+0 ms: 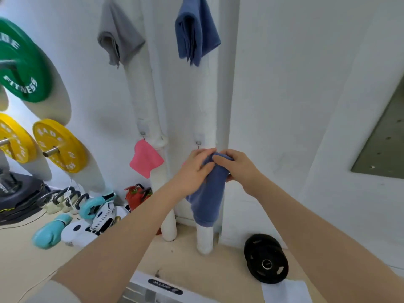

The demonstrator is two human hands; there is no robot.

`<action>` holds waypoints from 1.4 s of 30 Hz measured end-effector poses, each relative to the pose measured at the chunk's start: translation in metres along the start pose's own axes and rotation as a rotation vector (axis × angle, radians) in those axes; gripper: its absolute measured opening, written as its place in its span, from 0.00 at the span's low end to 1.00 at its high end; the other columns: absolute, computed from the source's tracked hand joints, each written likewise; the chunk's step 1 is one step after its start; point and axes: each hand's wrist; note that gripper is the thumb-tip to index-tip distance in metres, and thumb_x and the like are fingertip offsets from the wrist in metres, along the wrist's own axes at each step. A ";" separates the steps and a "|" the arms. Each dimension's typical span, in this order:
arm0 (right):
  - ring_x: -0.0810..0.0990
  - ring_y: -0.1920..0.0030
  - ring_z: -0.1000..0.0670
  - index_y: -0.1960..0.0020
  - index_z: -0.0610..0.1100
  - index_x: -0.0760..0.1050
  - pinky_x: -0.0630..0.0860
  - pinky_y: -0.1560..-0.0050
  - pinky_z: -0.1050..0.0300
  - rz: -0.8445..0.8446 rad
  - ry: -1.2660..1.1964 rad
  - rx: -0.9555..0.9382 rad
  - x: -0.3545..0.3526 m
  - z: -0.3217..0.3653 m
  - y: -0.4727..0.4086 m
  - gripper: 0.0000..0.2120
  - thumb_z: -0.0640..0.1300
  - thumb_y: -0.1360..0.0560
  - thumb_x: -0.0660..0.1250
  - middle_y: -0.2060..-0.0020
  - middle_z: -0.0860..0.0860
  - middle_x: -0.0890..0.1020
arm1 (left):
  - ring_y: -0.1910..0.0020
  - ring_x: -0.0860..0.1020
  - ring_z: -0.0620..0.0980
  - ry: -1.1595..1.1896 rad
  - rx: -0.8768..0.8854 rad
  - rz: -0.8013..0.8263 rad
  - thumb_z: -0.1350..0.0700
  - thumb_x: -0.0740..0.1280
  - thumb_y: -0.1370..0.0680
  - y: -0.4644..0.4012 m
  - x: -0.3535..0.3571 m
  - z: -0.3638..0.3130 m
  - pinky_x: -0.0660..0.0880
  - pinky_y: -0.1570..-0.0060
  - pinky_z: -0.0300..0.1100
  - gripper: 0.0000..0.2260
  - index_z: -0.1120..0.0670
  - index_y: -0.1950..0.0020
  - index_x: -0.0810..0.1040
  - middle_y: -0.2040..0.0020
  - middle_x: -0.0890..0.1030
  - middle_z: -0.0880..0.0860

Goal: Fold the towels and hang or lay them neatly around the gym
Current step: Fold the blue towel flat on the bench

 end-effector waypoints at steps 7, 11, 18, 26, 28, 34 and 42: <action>0.79 0.49 0.40 0.40 0.32 0.72 0.77 0.46 0.48 0.209 -0.118 -0.130 -0.038 0.071 -0.101 0.20 0.37 0.30 0.59 0.47 0.34 0.78 | 0.41 0.76 0.52 0.141 0.121 -0.157 0.61 0.60 0.21 -0.106 -0.056 -0.027 0.74 0.43 0.40 0.13 0.54 0.36 0.71 0.43 0.76 0.48; 0.81 0.47 0.44 0.40 0.35 0.73 0.80 0.48 0.53 0.253 0.052 -0.311 -0.062 0.136 -0.158 0.19 0.30 0.29 0.57 0.47 0.39 0.80 | 0.52 0.78 0.48 0.124 0.194 -0.329 0.60 0.60 0.21 -0.171 -0.100 -0.059 0.75 0.53 0.38 0.07 0.53 0.45 0.73 0.53 0.78 0.47; 0.78 0.59 0.56 0.49 0.40 0.77 0.76 0.57 0.69 0.006 0.289 -0.705 -0.082 0.244 -0.228 0.07 0.41 0.22 0.62 0.59 0.50 0.79 | 0.59 0.74 0.42 0.049 0.282 -0.586 0.56 0.60 0.21 -0.254 -0.175 -0.126 0.71 0.57 0.36 0.02 0.51 0.51 0.71 0.59 0.76 0.45; 0.78 0.54 0.49 0.49 0.47 0.71 0.75 0.54 0.56 -0.138 0.325 -0.771 -0.094 0.313 -0.273 0.06 0.48 0.22 0.59 0.57 0.50 0.80 | 0.61 0.73 0.43 0.007 0.394 -0.674 0.57 0.59 0.21 -0.314 -0.238 -0.161 0.70 0.60 0.34 0.04 0.53 0.53 0.73 0.60 0.76 0.48; 0.80 0.56 0.49 0.49 0.48 0.70 0.75 0.57 0.56 -0.185 0.233 -0.770 -0.102 0.328 -0.278 0.05 0.48 0.23 0.62 0.56 0.48 0.80 | 0.67 0.73 0.41 0.046 0.436 -0.655 0.58 0.61 0.21 -0.323 -0.250 -0.171 0.69 0.67 0.30 0.04 0.55 0.54 0.74 0.63 0.76 0.49; 0.64 0.71 0.52 0.68 0.44 0.63 0.61 0.67 0.58 0.033 -0.013 -0.788 -0.130 0.396 -0.287 0.11 0.34 0.30 0.61 0.72 0.48 0.65 | 0.78 0.61 0.43 0.215 0.361 -0.373 0.58 0.62 0.22 -0.335 -0.297 -0.223 0.62 0.75 0.33 0.09 0.53 0.62 0.73 0.74 0.67 0.48; 0.72 0.67 0.53 0.63 0.47 0.70 0.71 0.66 0.62 -0.208 0.131 -0.963 -0.138 0.455 -0.356 0.09 0.41 0.25 0.64 0.67 0.51 0.74 | 0.77 0.63 0.45 0.018 0.446 -0.687 0.59 0.62 0.21 -0.408 -0.342 -0.258 0.61 0.79 0.33 0.08 0.53 0.61 0.73 0.71 0.67 0.51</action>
Point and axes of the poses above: each hand's wrist, its own y-axis away from the middle knuckle, its own x-axis out of the palm, z = x × y
